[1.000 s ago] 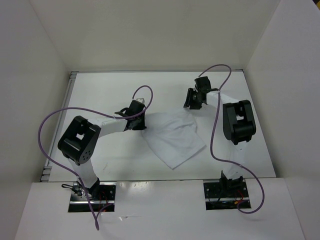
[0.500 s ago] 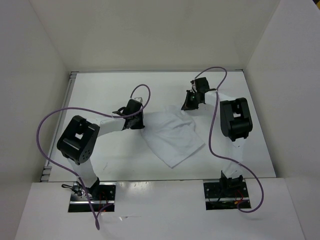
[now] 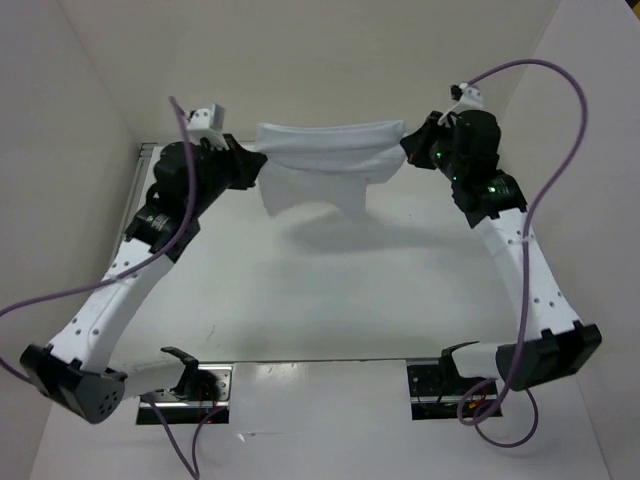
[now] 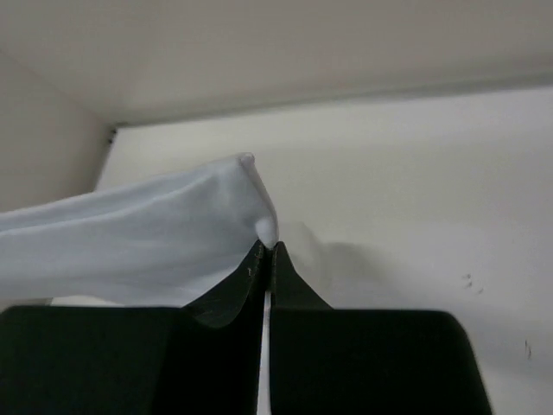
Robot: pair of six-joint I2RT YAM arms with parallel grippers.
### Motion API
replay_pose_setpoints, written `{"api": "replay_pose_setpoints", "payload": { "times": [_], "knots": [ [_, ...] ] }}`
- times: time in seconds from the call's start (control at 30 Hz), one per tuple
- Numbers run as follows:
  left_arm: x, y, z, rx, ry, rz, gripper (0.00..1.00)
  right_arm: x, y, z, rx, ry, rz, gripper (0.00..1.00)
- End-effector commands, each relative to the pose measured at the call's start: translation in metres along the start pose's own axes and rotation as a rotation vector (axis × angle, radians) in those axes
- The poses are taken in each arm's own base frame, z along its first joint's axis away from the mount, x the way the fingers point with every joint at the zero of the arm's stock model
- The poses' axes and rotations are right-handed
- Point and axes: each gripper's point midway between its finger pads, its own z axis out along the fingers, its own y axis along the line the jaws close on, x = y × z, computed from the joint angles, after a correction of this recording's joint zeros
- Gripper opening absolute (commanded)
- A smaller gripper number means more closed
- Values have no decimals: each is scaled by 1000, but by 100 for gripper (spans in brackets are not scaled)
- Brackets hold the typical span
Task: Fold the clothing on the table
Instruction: Fold the skirt
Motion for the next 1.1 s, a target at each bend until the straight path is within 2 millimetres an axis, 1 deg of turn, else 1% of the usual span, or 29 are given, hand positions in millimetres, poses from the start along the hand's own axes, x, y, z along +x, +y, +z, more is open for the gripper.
{"api": "replay_pose_setpoints", "payload": {
  "times": [0.0, 0.03, 0.07, 0.1, 0.13, 0.17, 0.2, 0.23, 0.27, 0.3, 0.33, 0.37, 0.4, 0.43, 0.47, 0.5, 0.53, 0.57, 0.6, 0.63, 0.67, 0.7, 0.73, 0.77, 0.83, 0.9, 0.97, 1.03, 1.07],
  "knots": [
    [-1, 17, -12, -38, 23, 48, 0, -11, -17, -13, 95, -31, -25, 0],
    [3, 15, -14, -26, 33, 38, 0, -13, -17, -14, 95, -31, -34, 0],
    [14, 15, -13, -12, 62, 26, 0, -6, -17, -15, 88, -17, -34, 0],
    [17, 15, -14, -11, 57, 1, 0, -1, -17, -17, 82, -6, -34, 0],
    [29, 18, -13, -13, 84, -14, 0, 6, -20, -14, 87, 5, -34, 0],
    [44, 24, -13, -27, 113, -32, 0, 19, -28, -14, 113, 32, -23, 0],
    [50, 29, -15, -58, 136, -49, 0, 21, -32, -20, 133, 32, -9, 0],
    [50, 23, -22, -26, 148, -51, 0, 31, -28, -25, 98, 54, -7, 0],
    [36, 8, -39, 33, 106, -35, 0, 33, -20, -35, 50, 47, -16, 0],
    [27, -6, -49, 112, 58, -26, 0, 8, -1, -62, -37, -72, -25, 0],
    [5, -18, -73, 157, -39, -11, 2, 5, -13, -69, 21, -117, -26, 0],
    [-5, -18, -80, 147, -83, -24, 2, -2, -25, -75, 98, -158, -3, 0],
    [-24, 2, -82, 22, -151, -34, 2, 1, -42, -74, 192, -140, -1, 0],
    [-26, 17, -73, -49, -141, -41, 1, -8, -47, -75, 238, -144, -10, 0],
    [-18, 32, -65, -117, -75, -26, 0, -4, -44, -70, 214, -102, -18, 0],
    [-15, 37, -54, -138, -24, -13, 0, -4, -30, -65, 145, -82, -35, 0],
    [-14, 35, -29, -112, 51, -9, 0, -6, -19, -64, 91, -89, -22, 0],
    [-6, 35, -20, -106, 98, -15, 0, -9, -11, -63, 70, -102, 1, 0],
    [-1, 35, -13, -97, 122, -18, 0, -12, -25, -60, 156, -131, 24, 0],
    [-2, 31, -6, -72, 118, -30, 0, -19, -28, -54, 184, -148, 44, 0],
    [3, 34, -1, -68, 106, -38, 0, -14, -20, -49, 142, -110, 19, 0],
    [5, 32, 1, -51, 105, -38, 0, -20, -18, -48, 119, -103, 6, 0],
    [1, 31, 2, -45, 93, -36, 0, -14, -18, -44, 114, -79, -7, 0],
    [1, 36, 5, -55, 90, -38, 0, -18, -17, -45, 111, -87, -7, 0],
    [11, 40, 14, -65, 135, -46, 0, -24, -24, -46, 156, -116, -6, 0],
    [10, 44, 18, -71, 148, -38, 2, -30, -23, -47, 157, -138, -5, 0],
    [5, 37, 15, -43, 140, -37, 2, -46, -10, -66, 105, -193, 5, 0],
    [-11, 23, 0, 5, 76, -34, 2, -52, -2, -81, 67, -226, 4, 0],
    [-7, 20, -7, 28, 79, -34, 3, -56, 2, -91, 46, -245, 4, 0]
  ]
}}
